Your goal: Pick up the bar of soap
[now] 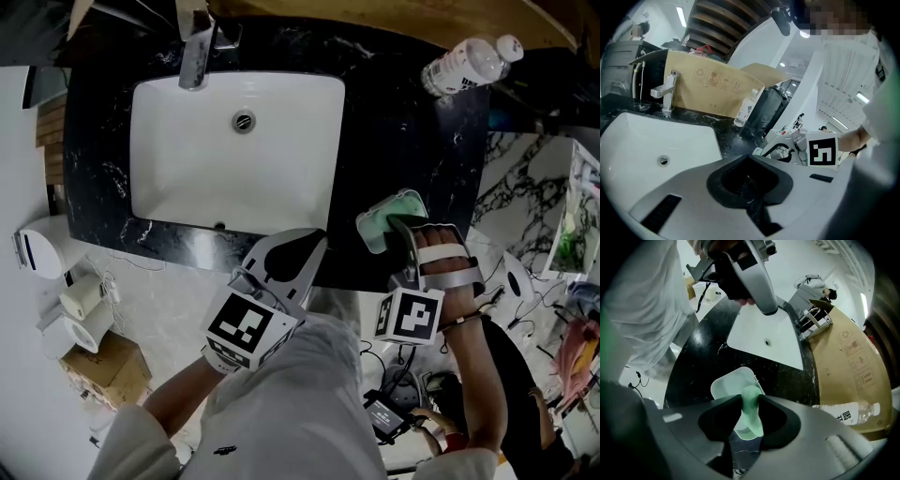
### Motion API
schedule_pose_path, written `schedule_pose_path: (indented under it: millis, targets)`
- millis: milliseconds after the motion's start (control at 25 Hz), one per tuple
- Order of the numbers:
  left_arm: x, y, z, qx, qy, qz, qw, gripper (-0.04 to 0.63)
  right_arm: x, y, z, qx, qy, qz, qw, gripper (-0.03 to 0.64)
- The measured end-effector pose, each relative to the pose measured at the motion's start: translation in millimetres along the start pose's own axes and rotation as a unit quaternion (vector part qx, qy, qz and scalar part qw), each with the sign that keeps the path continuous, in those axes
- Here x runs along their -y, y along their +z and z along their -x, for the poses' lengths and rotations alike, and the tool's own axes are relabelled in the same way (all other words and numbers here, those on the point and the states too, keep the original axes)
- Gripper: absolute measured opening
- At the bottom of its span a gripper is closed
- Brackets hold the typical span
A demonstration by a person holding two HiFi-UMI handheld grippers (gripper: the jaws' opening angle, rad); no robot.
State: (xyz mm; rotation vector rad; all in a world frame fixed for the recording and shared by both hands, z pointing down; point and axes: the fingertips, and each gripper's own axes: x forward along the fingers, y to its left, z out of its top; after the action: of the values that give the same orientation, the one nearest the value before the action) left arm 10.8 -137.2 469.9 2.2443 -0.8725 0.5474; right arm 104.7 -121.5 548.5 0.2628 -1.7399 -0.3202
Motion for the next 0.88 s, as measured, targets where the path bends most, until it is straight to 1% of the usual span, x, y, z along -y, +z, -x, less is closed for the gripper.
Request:
schedule_pose_path:
  millis: [120,240,320,400,480,560,640,760,880]
  targets:
    - [0,1,-2,0.002,0.0,0.002,1.0,0.006,6,-1,0,0.003,-0.012,0.018,1.0,0.123]
    - [0,2,-2,0.003,-0.001,0.002,1.0,0.006,11,-10,-5,-0.01,-0.031,0.062,0.998,0.127]
    - [-2,2,-2,0.004,0.002,0.005,1.0,0.006,15,-17,-13,-0.022,-0.039,0.08,0.996,0.139]
    - [-4,4,-2,0.005,0.005,0.006,1.0,0.006,19,-21,-19,-0.022,-0.051,0.087,0.995,0.16]
    - [-6,6,-3,0.008,0.007,0.007,0.9999,0.006,25,-21,-21,-0.014,-0.064,0.085,0.994,0.158]
    - [-7,7,-3,0.008,0.008,0.008,0.9999,0.006,28,-20,-23,-0.01,-0.067,0.073,0.995,0.169]
    - [-9,8,-5,0.008,0.007,0.009,0.9999,0.006,29,-20,-26,-0.011,-0.054,0.051,0.997,0.185]
    - [-9,12,-9,0.009,0.005,0.011,0.9999,0.006,28,-21,-30,-0.009,-0.027,0.028,0.999,0.164]
    - [-11,14,-12,0.011,0.005,0.013,0.9998,0.006,30,-20,-31,0.006,-0.034,0.029,0.999,0.157]
